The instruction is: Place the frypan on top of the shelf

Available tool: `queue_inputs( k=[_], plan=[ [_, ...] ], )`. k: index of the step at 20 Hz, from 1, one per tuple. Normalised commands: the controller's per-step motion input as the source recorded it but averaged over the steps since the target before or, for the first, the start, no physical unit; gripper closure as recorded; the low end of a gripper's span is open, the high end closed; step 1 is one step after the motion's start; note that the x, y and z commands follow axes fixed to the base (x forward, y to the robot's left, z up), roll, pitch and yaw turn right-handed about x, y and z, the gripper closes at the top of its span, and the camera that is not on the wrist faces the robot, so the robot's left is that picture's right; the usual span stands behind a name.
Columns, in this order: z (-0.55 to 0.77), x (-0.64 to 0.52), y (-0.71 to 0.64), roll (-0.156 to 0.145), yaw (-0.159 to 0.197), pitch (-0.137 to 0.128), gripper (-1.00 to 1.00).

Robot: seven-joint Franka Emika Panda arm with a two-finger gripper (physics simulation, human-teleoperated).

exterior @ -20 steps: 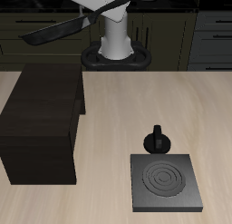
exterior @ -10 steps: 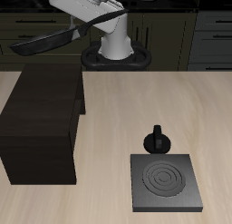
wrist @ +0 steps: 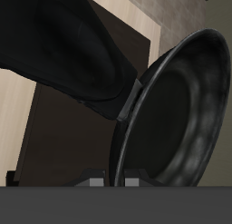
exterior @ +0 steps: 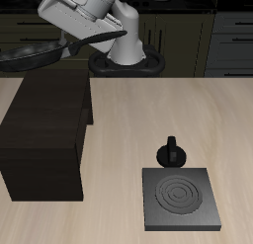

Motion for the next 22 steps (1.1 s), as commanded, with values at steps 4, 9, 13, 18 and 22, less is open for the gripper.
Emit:
queue_inputs(
  k=[4, 9, 13, 18, 22],
  plan=[
    [-0.20, 0.31, -0.20, -0.044, -0.025, 0.021, 1.00],
    [-0.41, 0.13, 0.20, 0.039, 0.013, 0.083, -1.00],
    [-0.19, -0.04, 0.23, 0.030, -0.002, 0.025, -1.00],
    [-0.15, -0.11, 0.27, 0.031, 0.002, 0.022, -1.00],
    [-0.13, -0.14, 0.22, 0.048, -0.014, 0.010, -1.00]
  ],
)
